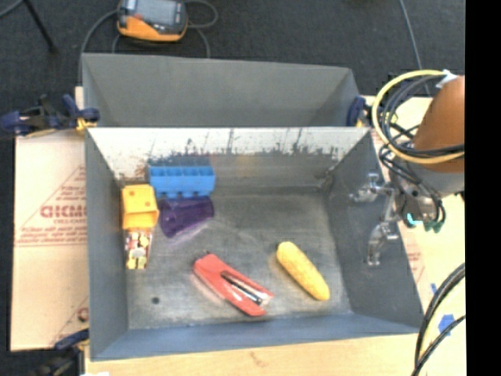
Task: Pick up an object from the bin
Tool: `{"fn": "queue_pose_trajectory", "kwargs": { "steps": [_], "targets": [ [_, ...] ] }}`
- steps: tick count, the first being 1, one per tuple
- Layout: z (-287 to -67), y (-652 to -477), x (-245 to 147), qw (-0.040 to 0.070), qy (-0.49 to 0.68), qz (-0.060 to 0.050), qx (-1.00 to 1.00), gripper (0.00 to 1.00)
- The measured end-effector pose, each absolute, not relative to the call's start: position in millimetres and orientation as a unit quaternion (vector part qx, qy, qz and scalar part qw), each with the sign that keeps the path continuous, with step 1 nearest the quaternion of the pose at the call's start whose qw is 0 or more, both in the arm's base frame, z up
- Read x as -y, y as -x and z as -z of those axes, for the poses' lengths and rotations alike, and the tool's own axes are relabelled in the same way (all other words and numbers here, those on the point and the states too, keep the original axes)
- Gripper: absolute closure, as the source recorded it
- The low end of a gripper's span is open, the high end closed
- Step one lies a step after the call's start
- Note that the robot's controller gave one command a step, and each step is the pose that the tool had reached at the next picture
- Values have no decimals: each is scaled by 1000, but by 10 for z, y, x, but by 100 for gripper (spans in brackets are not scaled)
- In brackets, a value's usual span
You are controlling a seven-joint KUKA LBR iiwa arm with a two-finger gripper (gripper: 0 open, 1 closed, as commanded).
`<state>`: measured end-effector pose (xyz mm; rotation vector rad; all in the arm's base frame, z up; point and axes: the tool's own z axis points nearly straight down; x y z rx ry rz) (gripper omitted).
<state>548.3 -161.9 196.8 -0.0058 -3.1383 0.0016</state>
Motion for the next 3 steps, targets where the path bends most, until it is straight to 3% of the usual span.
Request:
{"fn": "queue_pose_trajectory", "kwargs": {
  "steps": [1, 2, 3],
  "targets": [
    [-2009, -5502, 1613, -2, 0, -1, 1000, 0],
    [-1367, -5388, 1414, -4, 46, 0, 999, 0],
    [-1299, -5052, 1000, 0, 137, 0, 991, 0]
  ]
}}
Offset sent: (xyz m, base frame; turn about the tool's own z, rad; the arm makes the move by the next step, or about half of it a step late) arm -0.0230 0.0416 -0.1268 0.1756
